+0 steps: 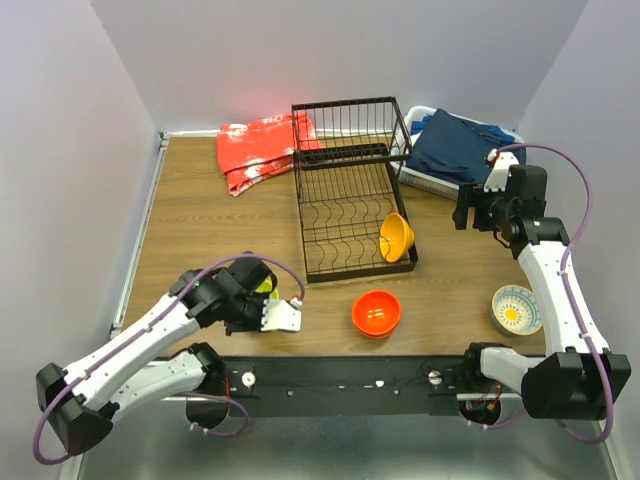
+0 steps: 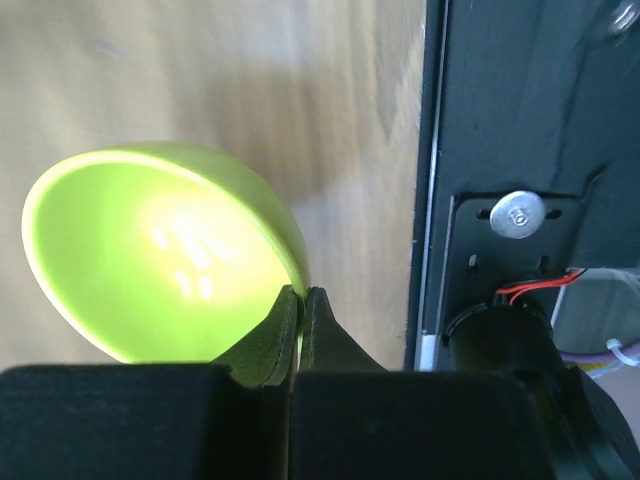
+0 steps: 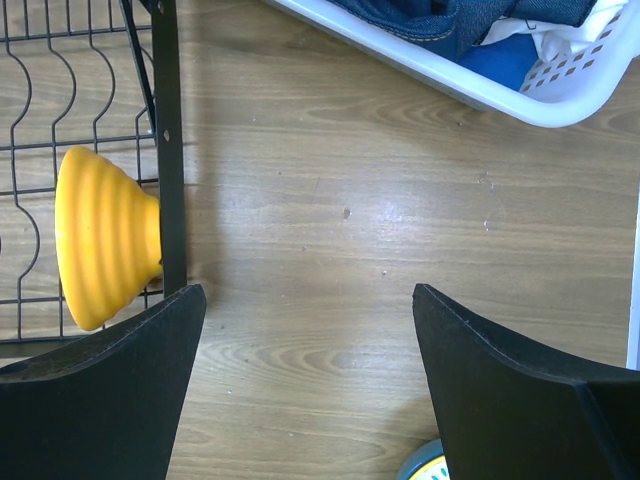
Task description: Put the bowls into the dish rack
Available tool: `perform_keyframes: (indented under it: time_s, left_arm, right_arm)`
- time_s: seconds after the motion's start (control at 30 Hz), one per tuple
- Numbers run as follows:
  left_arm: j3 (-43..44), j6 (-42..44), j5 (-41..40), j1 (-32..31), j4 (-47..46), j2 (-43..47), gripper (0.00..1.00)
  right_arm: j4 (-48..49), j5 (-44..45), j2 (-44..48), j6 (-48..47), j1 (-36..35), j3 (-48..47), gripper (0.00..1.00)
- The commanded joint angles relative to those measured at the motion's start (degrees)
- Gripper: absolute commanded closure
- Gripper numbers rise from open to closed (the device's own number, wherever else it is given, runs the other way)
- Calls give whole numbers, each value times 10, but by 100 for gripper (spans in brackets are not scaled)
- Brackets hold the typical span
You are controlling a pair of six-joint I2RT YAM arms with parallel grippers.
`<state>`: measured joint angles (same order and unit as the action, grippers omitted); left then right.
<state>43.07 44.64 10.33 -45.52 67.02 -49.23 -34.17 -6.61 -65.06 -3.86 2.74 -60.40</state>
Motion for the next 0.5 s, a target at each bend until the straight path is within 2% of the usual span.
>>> perform_keyframes:
  time_s: [0.0, 0.1, 0.13, 0.23, 0.27, 0.33, 0.37, 0.47]
  left_arm:
    - [133, 20, 71, -3, 66, -2, 100]
    - [200, -8, 118, -3, 38, -44, 100]
    - [214, -42, 129, -3, 16, -54, 100]
    - [216, -98, 182, -3, -87, -88, 100]
    - [211, -145, 195, -3, -158, -94, 100]
    - [194, -204, 220, -3, -230, -110, 100]
    - [190, -269, 224, -1, -298, -116, 100]
    - [161, -368, 232, 3, -402, -134, 100]
  right_arm:
    - [5, -7, 10, 5, 3, 2, 8]
    - [7, -6, 15, 6, 3, 4, 8]
    - [7, -4, 16, 10, 3, 5, 8]
    - [4, 3, 22, 16, 3, 9, 8]
    - [2, 4, 23, 17, 3, 8, 8]
    - [-3, 6, 27, 17, 3, 6, 8]
    - [-5, 7, 27, 18, 4, 4, 8]
    - [-12, 12, 29, 18, 3, -3, 8]
